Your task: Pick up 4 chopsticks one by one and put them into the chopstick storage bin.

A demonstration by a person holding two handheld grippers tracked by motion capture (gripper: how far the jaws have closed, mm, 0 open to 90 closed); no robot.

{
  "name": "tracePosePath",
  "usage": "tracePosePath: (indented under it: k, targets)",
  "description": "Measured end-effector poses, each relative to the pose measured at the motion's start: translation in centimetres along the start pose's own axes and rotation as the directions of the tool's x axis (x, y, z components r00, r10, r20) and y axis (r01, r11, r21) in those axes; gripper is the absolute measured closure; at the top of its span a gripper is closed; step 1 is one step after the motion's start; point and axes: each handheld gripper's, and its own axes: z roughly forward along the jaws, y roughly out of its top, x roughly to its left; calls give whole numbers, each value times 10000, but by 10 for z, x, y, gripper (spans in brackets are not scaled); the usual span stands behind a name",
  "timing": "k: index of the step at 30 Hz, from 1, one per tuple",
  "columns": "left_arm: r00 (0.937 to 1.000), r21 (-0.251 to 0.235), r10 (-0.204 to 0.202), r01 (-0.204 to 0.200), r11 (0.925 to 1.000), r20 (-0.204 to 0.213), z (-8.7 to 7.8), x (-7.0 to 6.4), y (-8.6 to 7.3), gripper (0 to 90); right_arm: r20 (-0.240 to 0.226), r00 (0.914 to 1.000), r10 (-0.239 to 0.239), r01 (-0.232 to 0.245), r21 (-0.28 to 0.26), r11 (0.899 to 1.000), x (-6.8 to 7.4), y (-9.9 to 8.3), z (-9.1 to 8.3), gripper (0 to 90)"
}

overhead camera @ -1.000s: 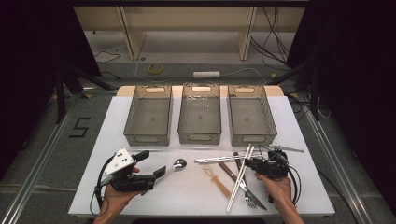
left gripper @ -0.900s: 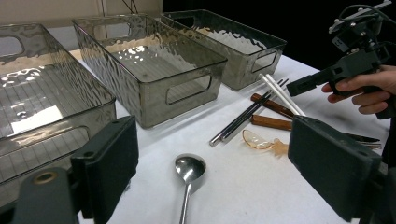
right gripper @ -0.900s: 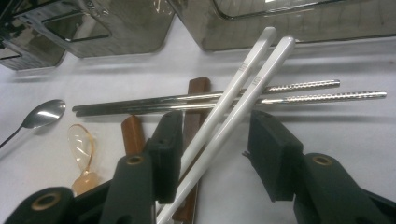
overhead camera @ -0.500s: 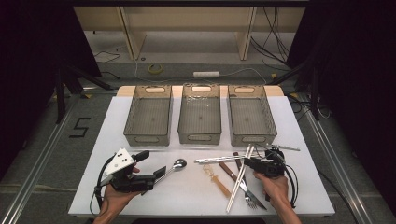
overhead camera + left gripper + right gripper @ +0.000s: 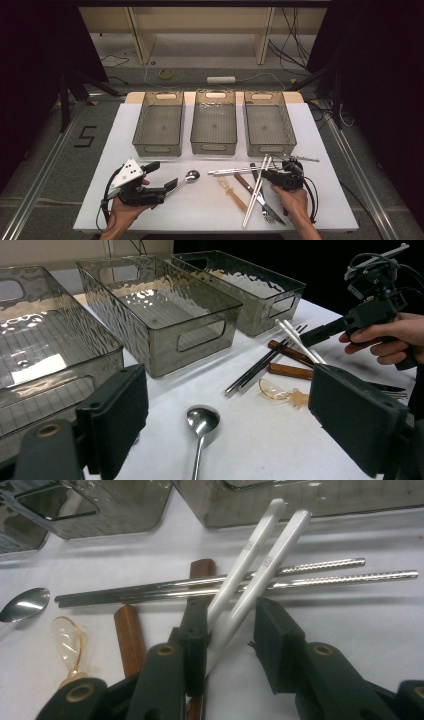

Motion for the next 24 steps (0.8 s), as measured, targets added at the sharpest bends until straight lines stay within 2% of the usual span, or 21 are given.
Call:
tracePosePath:
  k: [24]
  targets:
    - [10000, 5, 51, -51, 10000, 38, 0, 0, 0, 156, 574, 9982, -200, 185, 264, 9995, 7, -2, 3, 721]
